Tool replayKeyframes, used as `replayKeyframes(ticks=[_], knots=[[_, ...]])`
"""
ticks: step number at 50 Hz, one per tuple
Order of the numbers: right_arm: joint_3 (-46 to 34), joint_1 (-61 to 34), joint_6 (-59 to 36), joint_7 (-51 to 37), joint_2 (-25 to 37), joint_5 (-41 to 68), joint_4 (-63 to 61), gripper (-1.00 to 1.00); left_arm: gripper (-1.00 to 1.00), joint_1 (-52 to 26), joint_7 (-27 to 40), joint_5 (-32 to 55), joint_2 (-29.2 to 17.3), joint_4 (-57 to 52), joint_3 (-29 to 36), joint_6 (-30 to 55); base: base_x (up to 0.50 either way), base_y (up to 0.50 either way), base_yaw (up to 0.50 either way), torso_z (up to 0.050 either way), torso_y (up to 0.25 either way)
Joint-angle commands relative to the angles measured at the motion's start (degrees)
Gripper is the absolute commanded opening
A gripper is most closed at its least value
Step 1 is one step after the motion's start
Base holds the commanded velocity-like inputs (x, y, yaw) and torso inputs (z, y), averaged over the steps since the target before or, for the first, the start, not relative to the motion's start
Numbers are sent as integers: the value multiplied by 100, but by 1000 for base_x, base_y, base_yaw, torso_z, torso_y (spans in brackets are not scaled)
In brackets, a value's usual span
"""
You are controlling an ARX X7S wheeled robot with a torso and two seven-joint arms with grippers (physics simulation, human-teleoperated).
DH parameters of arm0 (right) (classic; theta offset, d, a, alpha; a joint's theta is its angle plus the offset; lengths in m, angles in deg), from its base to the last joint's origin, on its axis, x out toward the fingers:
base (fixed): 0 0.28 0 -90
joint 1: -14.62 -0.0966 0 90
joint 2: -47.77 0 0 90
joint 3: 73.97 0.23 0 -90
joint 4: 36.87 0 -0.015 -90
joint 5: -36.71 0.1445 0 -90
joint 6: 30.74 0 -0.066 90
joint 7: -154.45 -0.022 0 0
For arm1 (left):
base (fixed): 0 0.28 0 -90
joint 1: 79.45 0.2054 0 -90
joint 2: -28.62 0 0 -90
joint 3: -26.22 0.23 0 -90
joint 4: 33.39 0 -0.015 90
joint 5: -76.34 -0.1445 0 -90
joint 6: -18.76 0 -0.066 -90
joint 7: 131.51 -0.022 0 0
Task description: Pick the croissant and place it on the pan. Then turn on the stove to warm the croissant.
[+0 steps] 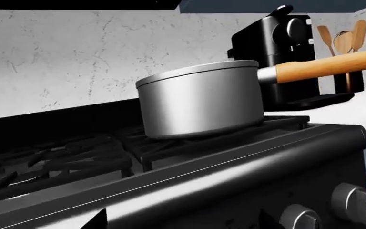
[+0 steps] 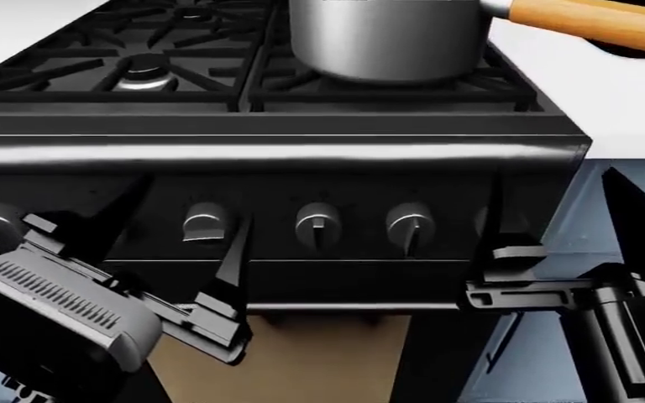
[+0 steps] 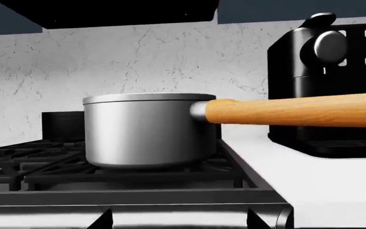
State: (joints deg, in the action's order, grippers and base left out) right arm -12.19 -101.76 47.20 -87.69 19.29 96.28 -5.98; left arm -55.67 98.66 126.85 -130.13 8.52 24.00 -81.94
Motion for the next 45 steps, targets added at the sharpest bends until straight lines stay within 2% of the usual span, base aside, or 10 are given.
replayKeyframes(ticks=[1, 30, 45], knots=[[-123, 22, 0, -127, 111, 37, 25, 100, 100, -4, -3, 8, 22, -28, -8, 46, 0, 0, 0, -50, 0], [-60, 415, 413, -256, 377, 223, 243, 100, 100, -53, 50, 16, 44, -147, -54, 201, 0, 0, 0, -50, 0], [-138, 278, 300, -195, 286, 334, 364, 100, 100, 38, 10, 3, 62, -7, -52, 97, 0, 0, 0, -50, 0]])
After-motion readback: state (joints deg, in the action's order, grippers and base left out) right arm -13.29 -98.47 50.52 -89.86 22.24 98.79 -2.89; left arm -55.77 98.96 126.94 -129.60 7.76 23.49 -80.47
